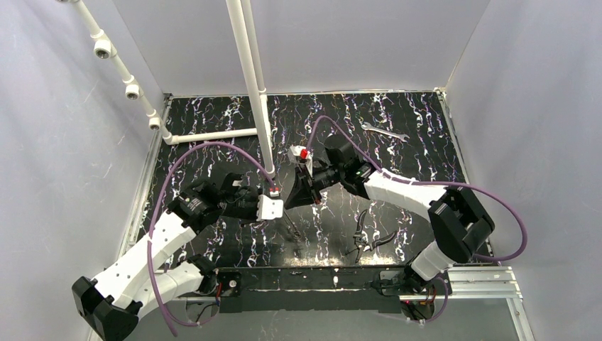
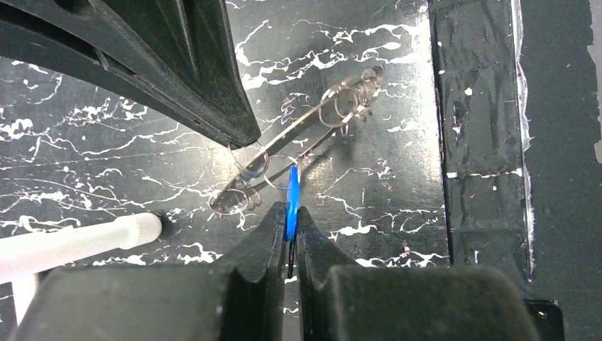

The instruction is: Remove the keys from the keyring

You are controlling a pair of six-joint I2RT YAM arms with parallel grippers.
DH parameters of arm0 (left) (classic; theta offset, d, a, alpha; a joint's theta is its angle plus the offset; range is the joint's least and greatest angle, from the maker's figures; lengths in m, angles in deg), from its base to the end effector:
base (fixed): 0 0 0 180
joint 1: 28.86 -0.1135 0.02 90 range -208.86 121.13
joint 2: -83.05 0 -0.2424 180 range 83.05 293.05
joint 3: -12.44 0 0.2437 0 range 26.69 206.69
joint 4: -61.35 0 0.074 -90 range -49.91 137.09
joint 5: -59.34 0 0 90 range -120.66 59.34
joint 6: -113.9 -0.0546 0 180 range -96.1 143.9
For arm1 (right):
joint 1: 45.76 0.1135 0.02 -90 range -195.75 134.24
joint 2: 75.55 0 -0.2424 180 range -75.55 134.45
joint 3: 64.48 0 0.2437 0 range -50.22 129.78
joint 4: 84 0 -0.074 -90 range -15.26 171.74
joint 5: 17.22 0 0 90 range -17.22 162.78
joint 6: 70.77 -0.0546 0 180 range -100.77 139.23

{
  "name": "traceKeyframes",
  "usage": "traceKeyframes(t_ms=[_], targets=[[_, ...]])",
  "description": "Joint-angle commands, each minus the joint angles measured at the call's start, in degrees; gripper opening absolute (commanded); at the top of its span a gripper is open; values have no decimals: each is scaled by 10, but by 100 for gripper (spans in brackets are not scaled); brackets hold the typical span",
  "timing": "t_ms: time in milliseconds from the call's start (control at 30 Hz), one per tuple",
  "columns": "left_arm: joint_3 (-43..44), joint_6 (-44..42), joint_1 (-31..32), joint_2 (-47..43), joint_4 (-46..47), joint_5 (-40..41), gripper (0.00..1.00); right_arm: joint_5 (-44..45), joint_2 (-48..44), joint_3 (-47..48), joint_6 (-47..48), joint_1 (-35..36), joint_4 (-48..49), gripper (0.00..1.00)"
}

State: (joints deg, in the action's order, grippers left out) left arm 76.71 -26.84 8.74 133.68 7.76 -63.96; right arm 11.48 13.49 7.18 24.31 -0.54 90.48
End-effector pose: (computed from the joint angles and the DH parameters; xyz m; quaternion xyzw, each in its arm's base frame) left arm 0.1360 -0.1426 0.2815 0.6918 0.5382 -0.2116 0.4323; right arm 0.2061 0.2757 0.2441 -0.5597 0.5293 0.5622 0.3008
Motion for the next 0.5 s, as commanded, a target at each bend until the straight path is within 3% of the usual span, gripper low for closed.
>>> traceKeyframes(t_ms=[0,133,467], targets=[[-12,26,1,15,23,4,0,-21,12,-51,-208,-4,274,1],[-27,33,1,21,45,8,0,-4,26,-104,-371,-13,490,1],[-58,41,0,14,84,25,0,31,74,-162,-488,-15,648,1]])
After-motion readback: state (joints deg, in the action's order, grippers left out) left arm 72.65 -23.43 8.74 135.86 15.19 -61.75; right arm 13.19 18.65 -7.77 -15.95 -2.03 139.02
